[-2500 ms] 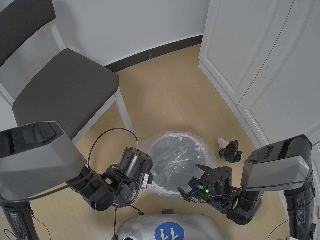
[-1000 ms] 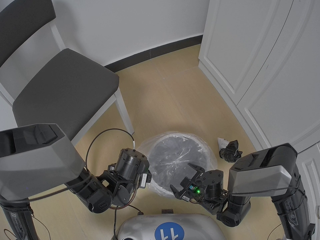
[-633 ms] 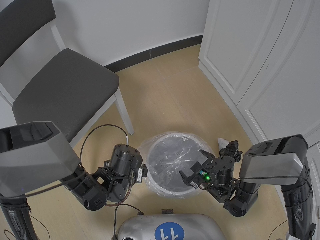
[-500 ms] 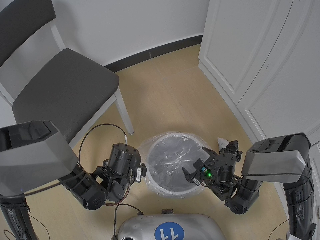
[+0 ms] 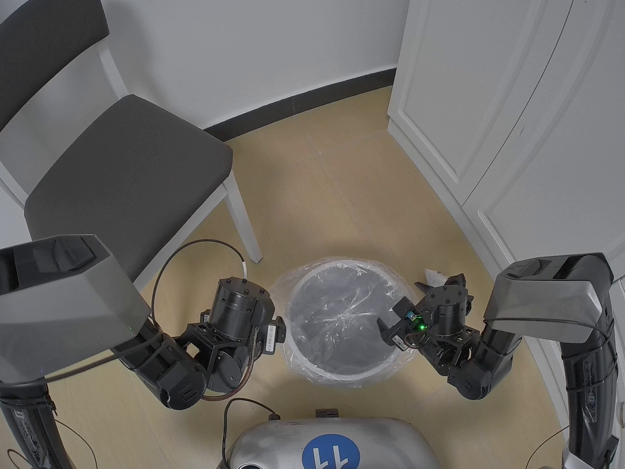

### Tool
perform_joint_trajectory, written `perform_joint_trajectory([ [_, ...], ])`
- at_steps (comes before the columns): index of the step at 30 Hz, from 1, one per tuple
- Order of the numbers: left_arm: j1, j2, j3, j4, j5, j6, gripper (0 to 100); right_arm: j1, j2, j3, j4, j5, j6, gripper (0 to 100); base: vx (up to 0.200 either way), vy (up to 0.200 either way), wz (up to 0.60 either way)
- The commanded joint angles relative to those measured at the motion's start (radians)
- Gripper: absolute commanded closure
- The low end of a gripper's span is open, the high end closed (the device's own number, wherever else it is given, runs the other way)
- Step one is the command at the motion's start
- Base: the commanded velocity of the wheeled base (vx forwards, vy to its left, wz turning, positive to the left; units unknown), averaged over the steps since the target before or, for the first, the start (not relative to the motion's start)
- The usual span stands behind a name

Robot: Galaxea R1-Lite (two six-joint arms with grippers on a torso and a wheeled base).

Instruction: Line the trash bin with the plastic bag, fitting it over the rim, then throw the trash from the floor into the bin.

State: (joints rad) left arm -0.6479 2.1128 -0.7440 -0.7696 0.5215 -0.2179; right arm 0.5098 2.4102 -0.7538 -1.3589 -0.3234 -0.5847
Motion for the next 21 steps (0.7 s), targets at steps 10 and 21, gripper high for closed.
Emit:
perform_joint_trajectory([
  [10,-0.001,0.0,0.0,0.0,0.0,0.0,0,-0.04,-0.036,-0.009,0.007,-0.002,0.0,0,0.0,0.0,0.0],
  [21,-0.001,-0.002,0.002,-0.005,0.0,-0.001,0,-0.048,-0.059,0.01,0.011,-0.003,-0.007,0,0.0,0.0,0.0],
])
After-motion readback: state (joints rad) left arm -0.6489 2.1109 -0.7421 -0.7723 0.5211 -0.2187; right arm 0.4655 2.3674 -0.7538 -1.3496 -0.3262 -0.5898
